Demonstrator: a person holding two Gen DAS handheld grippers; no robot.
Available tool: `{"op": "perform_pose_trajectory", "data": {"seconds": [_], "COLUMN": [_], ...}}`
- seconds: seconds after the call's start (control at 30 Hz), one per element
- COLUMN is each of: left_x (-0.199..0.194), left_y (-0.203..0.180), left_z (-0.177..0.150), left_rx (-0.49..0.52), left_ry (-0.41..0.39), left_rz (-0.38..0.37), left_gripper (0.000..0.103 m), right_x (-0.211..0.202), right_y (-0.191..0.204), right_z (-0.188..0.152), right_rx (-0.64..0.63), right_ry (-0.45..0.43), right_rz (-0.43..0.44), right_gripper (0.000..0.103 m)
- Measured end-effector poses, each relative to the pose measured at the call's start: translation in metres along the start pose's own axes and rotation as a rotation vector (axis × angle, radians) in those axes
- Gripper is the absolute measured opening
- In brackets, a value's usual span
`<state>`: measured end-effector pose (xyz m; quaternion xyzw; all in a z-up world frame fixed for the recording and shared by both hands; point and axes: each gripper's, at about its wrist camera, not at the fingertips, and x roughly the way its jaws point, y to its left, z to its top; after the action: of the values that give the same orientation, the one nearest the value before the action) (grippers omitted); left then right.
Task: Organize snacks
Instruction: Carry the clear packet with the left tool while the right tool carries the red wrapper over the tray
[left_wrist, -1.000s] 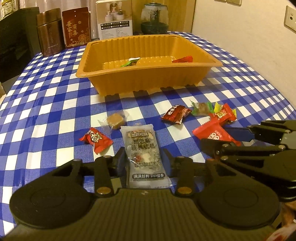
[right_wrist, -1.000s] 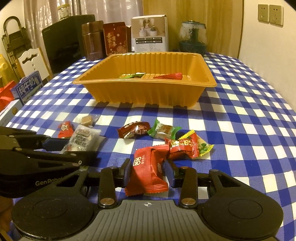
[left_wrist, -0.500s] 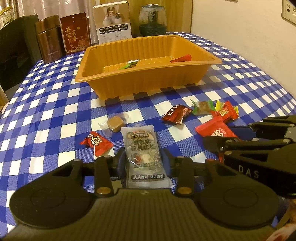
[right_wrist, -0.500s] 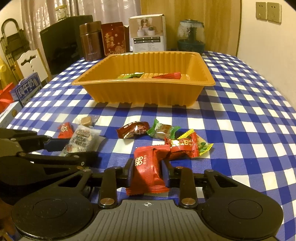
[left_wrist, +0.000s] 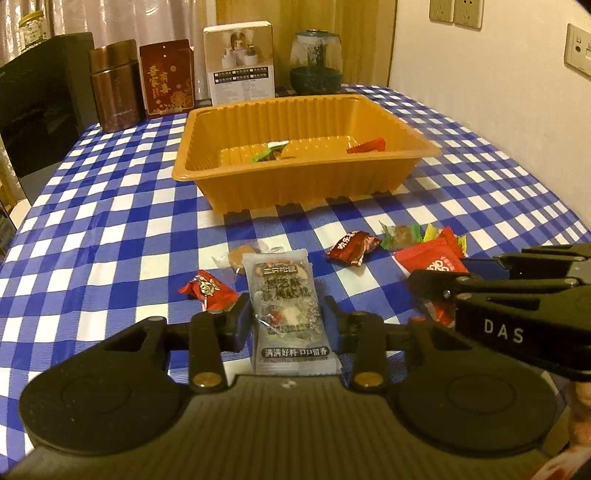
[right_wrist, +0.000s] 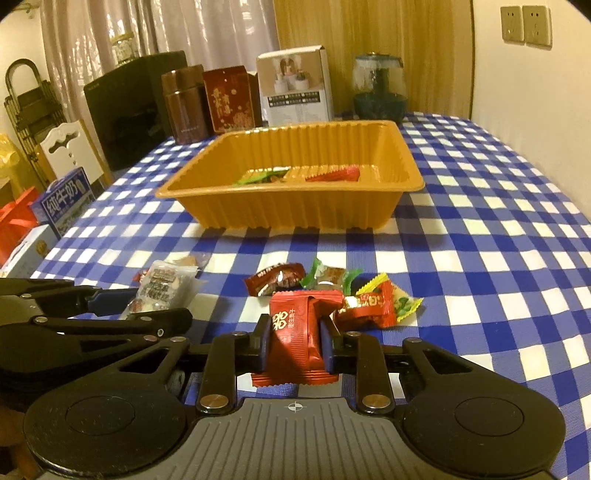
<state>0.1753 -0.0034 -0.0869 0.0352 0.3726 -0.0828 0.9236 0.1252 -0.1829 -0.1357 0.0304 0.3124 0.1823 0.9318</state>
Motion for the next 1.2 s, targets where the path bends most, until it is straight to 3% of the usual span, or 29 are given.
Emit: {"op": "perform_pose_trajectory", "data": {"seconds": [0.27, 0.53, 1.03, 1.2], "left_x": [-0.009, -0.011, 0.014, 0.024], "left_y": [0.004, 0.009, 0.03, 0.037], "left_z": [0.011, 0.042, 0.115, 0.134], "left_rx": [-0.017, -0.012, -0.026, -0.049], "left_ry": [-0.022, -0.073, -0.169, -0.186], "left_rz": [-0.013, -0.026, -0.02, -0.023], "left_gripper": [0.036, 0.036, 0.036, 0.036], "right_x": [-0.014, -0.018, 0.02, 0.042], "right_y": [-0.002, -0.005, -0.014, -0.019], "right_z": [0.013, 0.047, 0.117, 0.13], "right_rx": [0.017, 0.017, -0.022, -0.008], "right_ry": [-0.055, -0.115, -0.2, -0.182], "right_rz": [0.0, 0.007, 0.007, 0.01], "right_gripper": [0.027, 0.027, 0.027, 0.027]}}
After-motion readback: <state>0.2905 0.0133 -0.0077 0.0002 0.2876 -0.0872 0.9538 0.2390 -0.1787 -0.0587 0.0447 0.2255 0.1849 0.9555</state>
